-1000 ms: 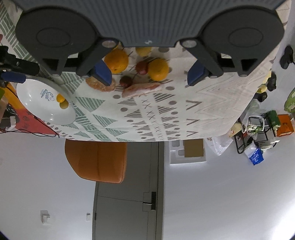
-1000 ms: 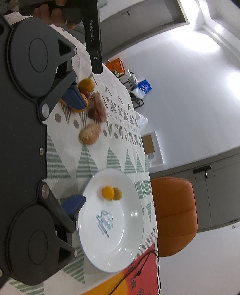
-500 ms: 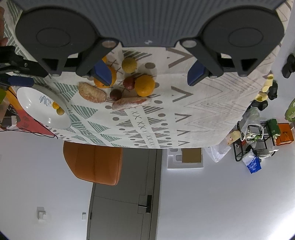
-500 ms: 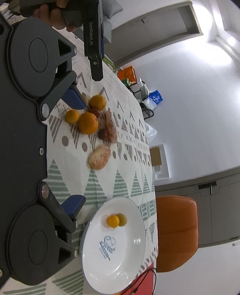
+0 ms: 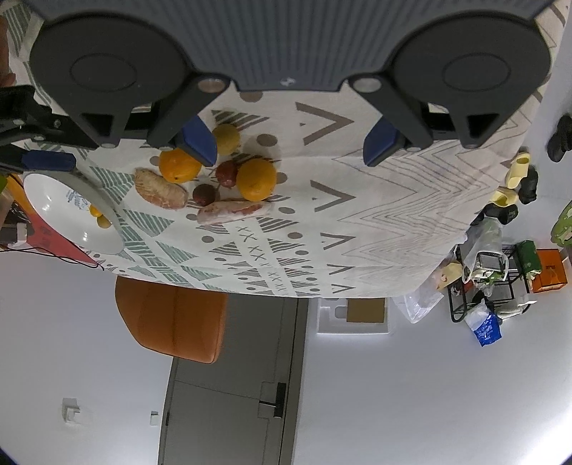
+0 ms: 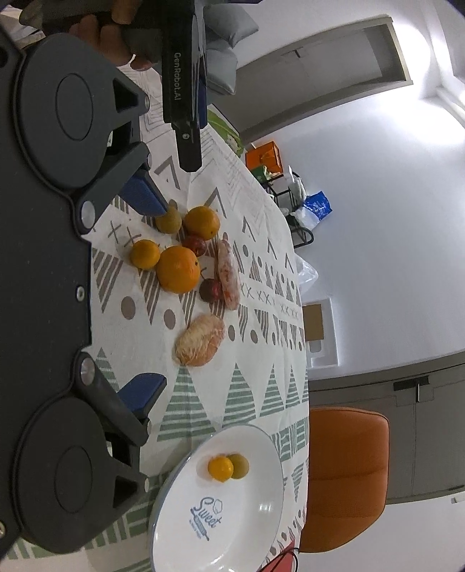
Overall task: Organize fruits
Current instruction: 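Move both open grippers back over the fruit pile, then grasp a large orange with the right gripper while the left gripper grasps another large orange, then lower the large orange into the white plate with the right gripper while the left places its orange there, then move both open grippers back over the remaining fruit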
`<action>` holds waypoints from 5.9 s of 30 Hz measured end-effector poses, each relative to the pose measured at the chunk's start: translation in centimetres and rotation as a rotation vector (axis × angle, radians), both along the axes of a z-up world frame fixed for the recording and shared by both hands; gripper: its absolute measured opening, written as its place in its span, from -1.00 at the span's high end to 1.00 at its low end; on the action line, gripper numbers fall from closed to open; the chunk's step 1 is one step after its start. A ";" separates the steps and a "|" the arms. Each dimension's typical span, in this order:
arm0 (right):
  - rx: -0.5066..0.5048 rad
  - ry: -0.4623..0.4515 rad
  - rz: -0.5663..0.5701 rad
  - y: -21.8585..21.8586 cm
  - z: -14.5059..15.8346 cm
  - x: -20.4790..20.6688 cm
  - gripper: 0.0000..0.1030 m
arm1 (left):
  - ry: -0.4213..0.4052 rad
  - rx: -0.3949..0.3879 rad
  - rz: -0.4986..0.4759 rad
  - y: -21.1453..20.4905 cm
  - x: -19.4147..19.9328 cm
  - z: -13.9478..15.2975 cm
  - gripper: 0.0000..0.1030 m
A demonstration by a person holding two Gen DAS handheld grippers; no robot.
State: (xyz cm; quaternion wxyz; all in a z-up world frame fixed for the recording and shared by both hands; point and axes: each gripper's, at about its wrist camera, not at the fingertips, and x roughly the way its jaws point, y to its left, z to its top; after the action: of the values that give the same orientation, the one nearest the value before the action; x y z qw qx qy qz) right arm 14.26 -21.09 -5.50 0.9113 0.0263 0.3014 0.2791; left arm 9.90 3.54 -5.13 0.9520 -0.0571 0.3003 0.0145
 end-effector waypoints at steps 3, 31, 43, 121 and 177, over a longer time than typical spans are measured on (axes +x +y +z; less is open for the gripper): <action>-0.001 0.003 0.003 0.4 0.0 0.4 -0.75 | 0.003 -0.004 0.004 0.4 0.2 -0.2 -0.70; -0.023 0.087 0.062 5.0 -2.4 4.8 0.25 | 0.022 -0.010 0.041 3.4 2.1 -0.6 -0.70; -0.016 0.067 0.015 2.6 -1.6 4.6 0.26 | 0.028 -0.011 -0.019 1.5 3.8 -0.9 -0.69; 0.140 -0.016 -0.402 -18.5 -1.1 -0.3 0.09 | -0.032 0.068 -0.414 -19.9 9.2 2.6 0.39; 0.124 -0.048 -0.180 -8.7 0.8 1.9 -0.71 | -0.057 0.142 -0.136 -8.3 5.1 4.7 -0.71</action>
State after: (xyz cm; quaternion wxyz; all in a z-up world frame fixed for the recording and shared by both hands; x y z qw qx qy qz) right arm 16.17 -29.80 -4.67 0.9363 0.1029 0.2583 0.2146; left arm 15.04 -4.79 -0.39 0.9606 0.0305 0.2744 -0.0305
